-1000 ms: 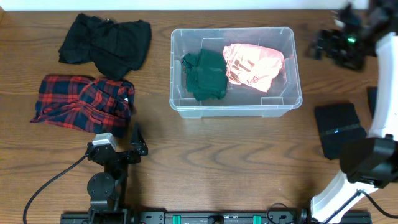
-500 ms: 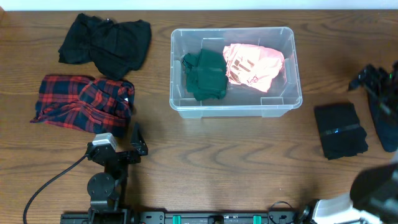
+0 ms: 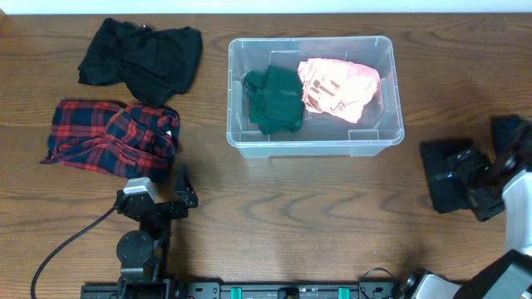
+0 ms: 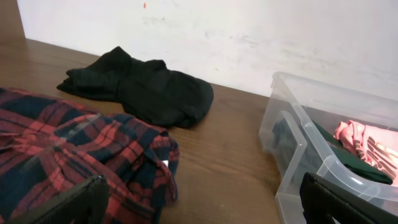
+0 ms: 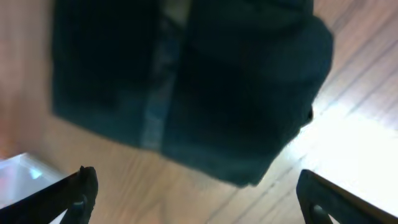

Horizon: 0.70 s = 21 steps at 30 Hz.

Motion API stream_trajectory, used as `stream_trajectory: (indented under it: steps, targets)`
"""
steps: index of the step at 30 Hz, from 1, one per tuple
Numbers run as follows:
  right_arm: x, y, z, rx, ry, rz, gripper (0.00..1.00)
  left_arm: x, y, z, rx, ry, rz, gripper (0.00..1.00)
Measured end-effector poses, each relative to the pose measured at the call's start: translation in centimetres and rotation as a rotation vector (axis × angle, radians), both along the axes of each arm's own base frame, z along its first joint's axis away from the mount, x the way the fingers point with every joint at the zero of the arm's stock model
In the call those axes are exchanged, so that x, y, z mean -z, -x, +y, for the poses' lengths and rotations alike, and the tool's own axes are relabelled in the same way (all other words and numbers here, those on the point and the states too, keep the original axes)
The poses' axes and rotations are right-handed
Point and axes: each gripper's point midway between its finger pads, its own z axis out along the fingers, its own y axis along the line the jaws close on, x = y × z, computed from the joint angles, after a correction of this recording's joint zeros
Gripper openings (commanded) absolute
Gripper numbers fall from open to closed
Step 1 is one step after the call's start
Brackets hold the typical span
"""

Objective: Pack container
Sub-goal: 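Move the right gripper to the folded black garment and grasp it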

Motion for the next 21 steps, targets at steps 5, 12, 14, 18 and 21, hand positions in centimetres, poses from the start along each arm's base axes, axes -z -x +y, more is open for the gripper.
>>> stream_trajectory:
  steps: [5,12,14,18,21]
  targets:
    - [2.9,1.5,0.1,0.037,-0.017,0.015,0.99,0.0,0.0,0.0,0.000,0.000,0.000,0.98]
    - [3.7,2.6,-0.3,0.070,-0.018,0.031,0.99,0.0,0.0,0.0,0.000,0.000,0.000,0.98]
    - [3.7,2.5,-0.8,0.073,0.002,0.025,0.99,0.0,0.0,0.0,0.000,0.000,0.000,0.98]
    - [3.6,1.6,-2.2,0.065,0.067,-0.013,0.99,0.0,0.0,0.0,0.000,0.000,0.000,0.98]
    - [3.9,1.4,-2.6,0.060,0.094,-0.027,0.98,0.0,0.0,0.0,0.000,0.000,0.000,0.98]
